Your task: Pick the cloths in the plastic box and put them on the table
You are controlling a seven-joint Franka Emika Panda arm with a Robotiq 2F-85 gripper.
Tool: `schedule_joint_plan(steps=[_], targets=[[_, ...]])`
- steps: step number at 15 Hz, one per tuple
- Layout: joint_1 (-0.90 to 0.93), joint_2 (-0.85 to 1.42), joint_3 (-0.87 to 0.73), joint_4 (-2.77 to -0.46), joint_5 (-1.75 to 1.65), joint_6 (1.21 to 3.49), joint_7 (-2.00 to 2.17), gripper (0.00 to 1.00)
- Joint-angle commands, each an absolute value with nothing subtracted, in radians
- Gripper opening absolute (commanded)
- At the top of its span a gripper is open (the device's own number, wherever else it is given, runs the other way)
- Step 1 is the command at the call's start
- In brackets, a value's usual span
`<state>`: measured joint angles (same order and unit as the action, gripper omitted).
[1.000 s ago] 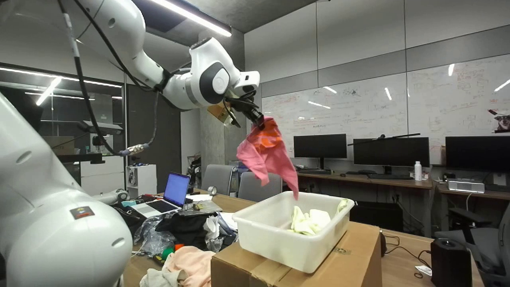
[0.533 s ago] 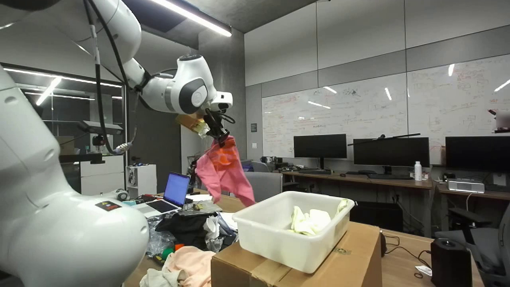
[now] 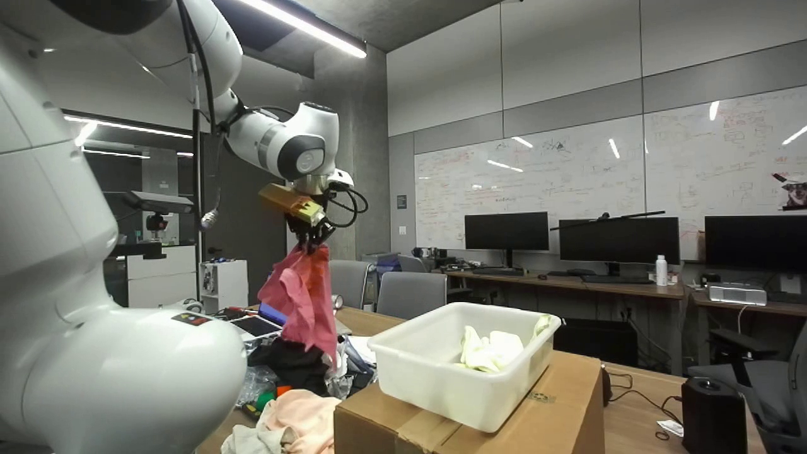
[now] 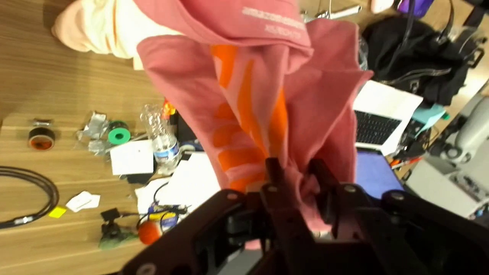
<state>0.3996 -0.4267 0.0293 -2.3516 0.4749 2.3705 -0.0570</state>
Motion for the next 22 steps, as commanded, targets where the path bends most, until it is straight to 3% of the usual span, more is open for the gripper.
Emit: schedule_joint_plan(steps=[1,4,7,16,22], targets=[[0.378,-0.372,0.015,-2.262,0.480,2.159,-0.206,0.60],[0.327,-0.355,0.032,-2.242,0.438,2.053,-0.267,0.82],[0.250,-0.367,0.046,-2.274,0.368,2.127,-0.218,1.00],[-0.014,-0.329,-0.032,-2.326,0.187,2.375,-0.068,1.00],[-0.172,-0.224,0.016,-2.311,-0.212,2.511,0.199,1.00]])
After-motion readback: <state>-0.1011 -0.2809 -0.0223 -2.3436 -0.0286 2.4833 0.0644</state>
